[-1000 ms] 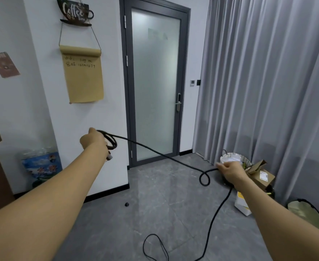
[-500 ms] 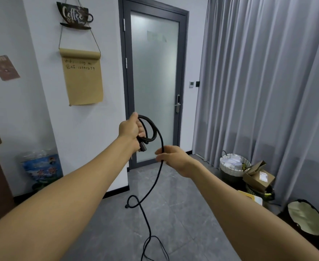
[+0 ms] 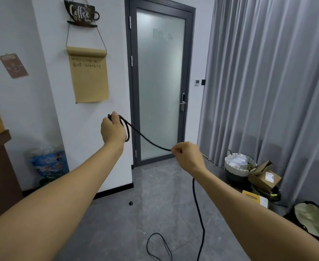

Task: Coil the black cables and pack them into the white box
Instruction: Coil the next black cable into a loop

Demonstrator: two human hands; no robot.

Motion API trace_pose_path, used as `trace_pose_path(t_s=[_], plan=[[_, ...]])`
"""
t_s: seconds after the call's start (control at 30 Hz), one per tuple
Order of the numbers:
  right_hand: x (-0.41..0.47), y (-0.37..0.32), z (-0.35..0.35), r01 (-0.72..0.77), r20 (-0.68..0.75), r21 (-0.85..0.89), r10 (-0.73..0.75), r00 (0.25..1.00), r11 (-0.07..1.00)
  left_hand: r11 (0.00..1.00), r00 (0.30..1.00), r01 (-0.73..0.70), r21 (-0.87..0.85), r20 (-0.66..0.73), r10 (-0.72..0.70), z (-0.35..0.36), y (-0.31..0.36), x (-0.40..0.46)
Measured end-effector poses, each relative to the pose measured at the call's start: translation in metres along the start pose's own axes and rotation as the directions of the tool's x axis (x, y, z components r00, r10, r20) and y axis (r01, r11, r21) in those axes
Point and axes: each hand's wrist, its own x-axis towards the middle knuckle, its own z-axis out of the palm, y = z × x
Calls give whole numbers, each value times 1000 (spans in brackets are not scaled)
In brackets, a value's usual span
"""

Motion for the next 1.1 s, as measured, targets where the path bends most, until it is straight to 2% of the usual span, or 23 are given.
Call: trace_pose_path(t_s=[0.07,0.1,0.17,0.23,0.33,0.4,0.53,0.6,0.7,0.83,0.9,0.97,1.1], plan=[[-2,-12,-1,141,129,-186,-118,985,972,967,979,-197,164,92,183,3,-2,-7],[-2,-18,-3,209,189,-212,-169,967,955,937,959,-267,225,158,235,4,-4,-10],[-1,-30,-9,308,276,-176,-253,927,935,884,917,-358,301,292,272,8,-9,-15],[0,-41,-17,344,310,-78,-305,900,936,882,874,-384,273,417,251,10,-14,-19],[4,-51,-28,334,309,43,-330,892,942,941,798,-308,139,576,176,10,-11,-29],[6,-55,-31,320,281,98,-334,900,942,958,743,-259,121,659,118,8,-4,-39],[12,-54,-33,278,180,159,-304,935,947,991,653,-118,66,756,28,8,2,-52],[14,-52,-34,246,137,198,-275,952,949,999,594,1,35,804,-28,9,2,-53],[16,-47,-36,161,124,254,-198,972,954,974,474,224,43,868,-147,10,0,-51],[14,-36,-37,38,219,284,-104,970,958,960,384,243,138,895,-225,6,-1,-48],[13,-28,-37,-7,269,316,-83,960,949,959,379,230,163,893,-243,3,-3,-47],[10,-18,-36,-33,310,297,-64,948,954,964,412,225,143,882,-227,1,-6,-46],[4,5,-34,-54,422,228,-49,905,972,956,592,292,35,779,-209,0,-9,-42]])
